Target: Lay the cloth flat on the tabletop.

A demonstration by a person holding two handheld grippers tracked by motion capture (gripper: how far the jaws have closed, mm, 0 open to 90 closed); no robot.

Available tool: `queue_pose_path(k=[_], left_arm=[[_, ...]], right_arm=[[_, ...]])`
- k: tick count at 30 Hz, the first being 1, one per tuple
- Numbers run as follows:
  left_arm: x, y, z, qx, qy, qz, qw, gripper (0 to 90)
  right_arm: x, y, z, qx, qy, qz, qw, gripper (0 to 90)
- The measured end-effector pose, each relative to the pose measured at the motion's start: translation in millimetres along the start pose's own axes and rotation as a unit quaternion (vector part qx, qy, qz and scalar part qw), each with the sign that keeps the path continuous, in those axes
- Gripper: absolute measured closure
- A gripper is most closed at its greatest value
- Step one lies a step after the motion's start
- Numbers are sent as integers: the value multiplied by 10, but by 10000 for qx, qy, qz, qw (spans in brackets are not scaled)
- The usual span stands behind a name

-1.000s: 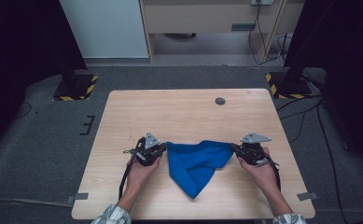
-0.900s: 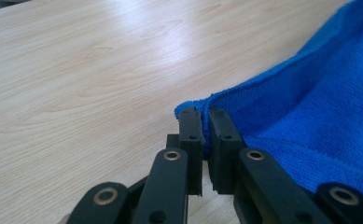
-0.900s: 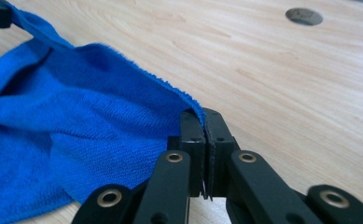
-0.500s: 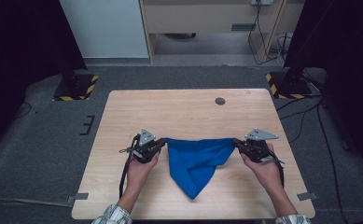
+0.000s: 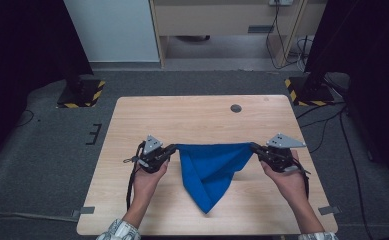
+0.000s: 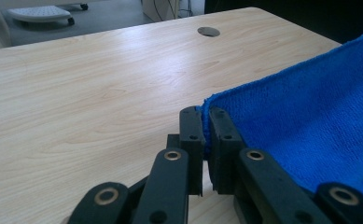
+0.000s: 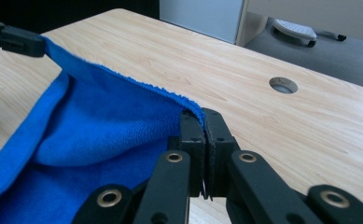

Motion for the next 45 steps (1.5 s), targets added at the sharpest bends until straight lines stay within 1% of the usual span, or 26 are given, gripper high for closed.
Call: queue_pose_path(k=[3, 8, 11, 13, 15, 17, 19, 21, 22, 25, 27, 28, 31, 34, 40, 42, 45], left_arm=[[-32, 41, 26, 20, -20, 47, 10000, 852], [-101, 151, 6, -29, -19, 174, 9998, 852], [-100, 198, 17, 21, -41, 203, 9998, 852], [-89, 220, 6, 7, -36, 200, 9998, 852], [-75, 241, -13, -31, -13, 181, 9998, 852], [-54, 258, -26, -100, -3, 178, 9998, 852], [-45, 275, -35, -123, 22, 169, 9998, 852], [-51, 291, -36, -128, 30, 193, 9997, 852], [-61, 299, -38, -131, 33, 194, 9997, 852], [-101, 326, -49, -128, 55, 228, 9996, 852], [-137, 344, -60, -111, 78, 263, 9996, 852], [-155, 350, -63, -131, 56, 271, 9995, 852], [-182, 354, -68, -85, 40, 241, 9997, 851], [-166, 360, -91, -29, 82, 209, 9997, 851], [-83, 388, -161, -114, 151, 149, 9997, 849], [-47, 390, -172, -133, 171, 119, 9997, 849], [11, 384, -163, -128, 174, 66, 9997, 848]], right_arm=[[-39, 47, -32, -64, 3, 29, 10000, 884], [-157, 175, -33, -104, -13, 161, 9998, 884], [-214, 266, -66, -191, -28, 172, 9997, 885], [-253, 334, -96, -249, -27, 195, 9995, 884], [-309, 434, -140, -342, -29, 239, 9991, 885], [-315, 461, -155, -369, -50, 236, 9990, 884], [-302, 488, -165, -461, -72, 186, 9987, 884], [-227, 478, -119, -436, -99, 135, 9989, 884], [-227, 478, -119, -436, -99, 135, 9989, 884], [-114, 426, -32, -390, -115, 78, 9991, 883], [-36, 386, 29, -337, -148, 54, 9993, 883], [-2, 366, 58, -312, -166, 36, 9994, 882], [68, 314, 114, -218, -187, 2, 9996, 882], [85, 291, 103, -203, -169, -4, 9997, 883], [48, 281, 40, -242, -138, 23, 9996, 886], [23, 274, 29, -294, -136, 1, 9995, 887], [-26, 268, 20, -289, -140, 6, 9995, 889]])
Point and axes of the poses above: each handheld gripper's, and its own axes: x roughly forward along the jaws, y roughly out of its top, z roughly to its right, the point moved 6 cm from there along x, roughly forward along the jaws, and after that the axes turned 10 degrees about -x, right-handed, at the moved point
